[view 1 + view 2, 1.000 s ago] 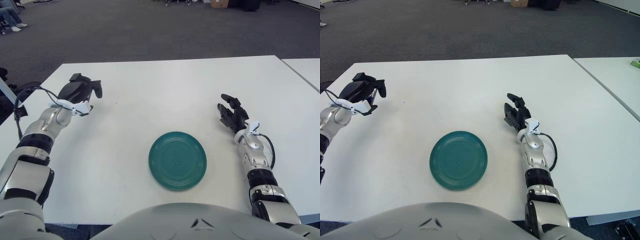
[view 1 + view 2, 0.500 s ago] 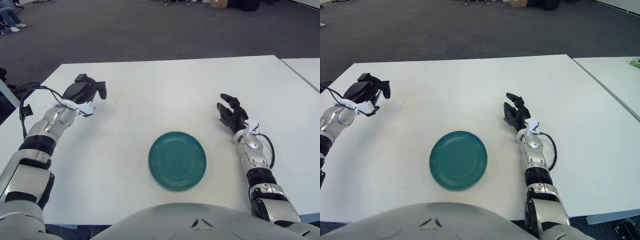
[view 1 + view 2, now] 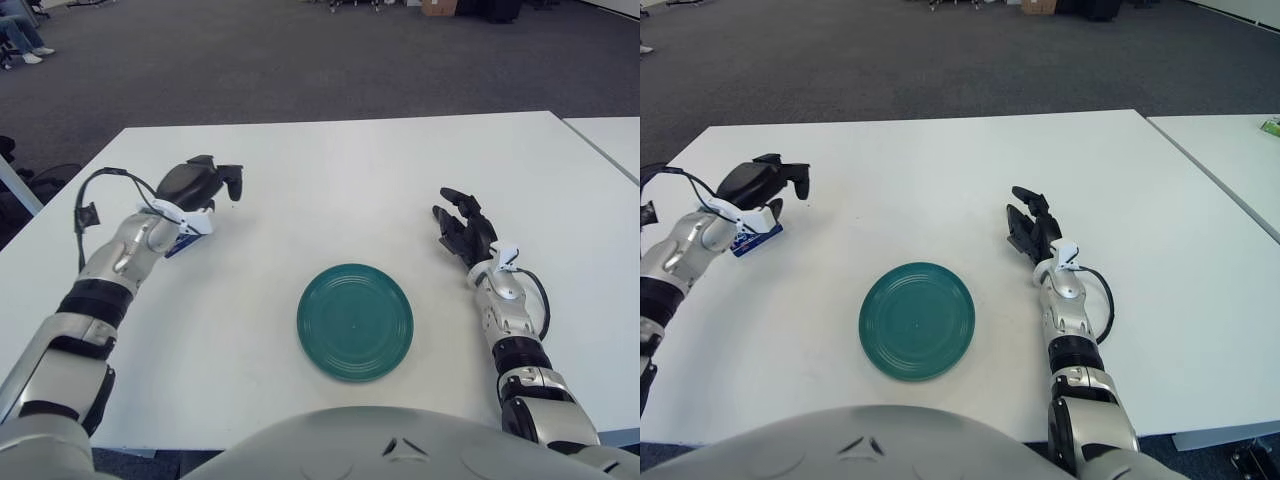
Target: Put the gum into the plate.
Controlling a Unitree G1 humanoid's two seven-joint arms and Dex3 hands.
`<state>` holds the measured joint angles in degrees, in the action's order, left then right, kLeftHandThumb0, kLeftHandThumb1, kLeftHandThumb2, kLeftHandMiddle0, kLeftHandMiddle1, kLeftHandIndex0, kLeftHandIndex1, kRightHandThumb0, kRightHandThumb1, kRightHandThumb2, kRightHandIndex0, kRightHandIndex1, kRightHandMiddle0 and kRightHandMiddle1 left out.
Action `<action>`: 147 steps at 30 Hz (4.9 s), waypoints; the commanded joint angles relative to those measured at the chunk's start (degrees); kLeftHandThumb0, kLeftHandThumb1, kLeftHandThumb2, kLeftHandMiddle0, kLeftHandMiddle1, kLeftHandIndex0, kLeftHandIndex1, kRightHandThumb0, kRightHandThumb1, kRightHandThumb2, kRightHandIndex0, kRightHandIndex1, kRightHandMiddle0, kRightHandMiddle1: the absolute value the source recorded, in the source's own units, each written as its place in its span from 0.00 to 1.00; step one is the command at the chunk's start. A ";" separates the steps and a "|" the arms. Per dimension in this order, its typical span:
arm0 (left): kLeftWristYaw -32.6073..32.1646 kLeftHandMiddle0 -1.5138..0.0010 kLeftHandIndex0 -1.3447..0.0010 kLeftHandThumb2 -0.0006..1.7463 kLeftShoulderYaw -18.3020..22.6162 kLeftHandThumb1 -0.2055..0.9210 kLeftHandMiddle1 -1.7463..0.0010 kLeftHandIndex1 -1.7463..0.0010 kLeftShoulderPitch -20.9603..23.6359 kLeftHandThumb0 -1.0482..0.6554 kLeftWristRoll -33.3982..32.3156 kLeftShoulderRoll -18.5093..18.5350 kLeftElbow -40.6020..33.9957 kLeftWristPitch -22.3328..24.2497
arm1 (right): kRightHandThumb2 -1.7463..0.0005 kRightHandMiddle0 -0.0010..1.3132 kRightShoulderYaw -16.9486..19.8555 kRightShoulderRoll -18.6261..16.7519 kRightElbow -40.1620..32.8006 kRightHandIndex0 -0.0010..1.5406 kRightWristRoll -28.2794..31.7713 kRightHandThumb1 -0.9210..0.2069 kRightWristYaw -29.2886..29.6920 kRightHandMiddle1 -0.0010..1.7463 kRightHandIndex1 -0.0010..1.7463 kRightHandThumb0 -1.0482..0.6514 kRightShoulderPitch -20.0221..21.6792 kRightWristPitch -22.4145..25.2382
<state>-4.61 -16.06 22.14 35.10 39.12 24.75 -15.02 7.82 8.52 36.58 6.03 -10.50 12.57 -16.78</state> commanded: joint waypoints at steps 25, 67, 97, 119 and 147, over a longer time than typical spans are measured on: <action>14.21 0.79 0.57 0.48 -1.97 0.80 0.00 0.00 -3.90 0.83 8.75 -4.65 -24.07 9.83 | 0.63 0.00 -1.09 -1.50 -1.42 0.27 -0.11 0.00 1.33 0.44 0.01 0.25 -4.07 4.74; -3.86 0.80 0.92 0.22 6.94 0.95 0.57 0.39 -2.72 0.34 7.45 -5.99 -0.91 17.36 | 0.64 0.00 -0.57 -1.41 -0.07 0.28 0.45 0.00 0.46 0.45 0.00 0.25 -3.23 5.32; 0.02 1.00 1.00 0.31 4.60 1.00 1.00 0.87 3.88 0.00 5.01 -5.54 18.76 34.17 | 0.61 0.00 -0.34 -0.77 2.00 0.29 0.29 0.00 -0.34 0.44 0.01 0.25 -1.87 4.25; 5.04 0.97 1.00 0.31 0.61 1.00 0.99 0.68 5.06 0.00 1.93 -1.50 27.00 24.68 | 0.63 0.00 0.31 -0.84 1.42 0.28 0.46 0.00 -0.37 0.45 0.00 0.25 -1.27 5.19; 9.40 0.89 1.00 0.28 -3.19 1.00 0.99 0.61 4.73 0.00 -0.82 -3.49 36.76 12.38 | 0.56 0.00 -2.11 -0.51 -16.08 0.26 -0.17 0.00 1.45 0.32 0.00 0.30 -6.25 17.38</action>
<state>3.89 -18.18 26.74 34.18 36.63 59.95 -2.66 5.82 8.32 20.21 5.35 -8.54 7.63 -1.72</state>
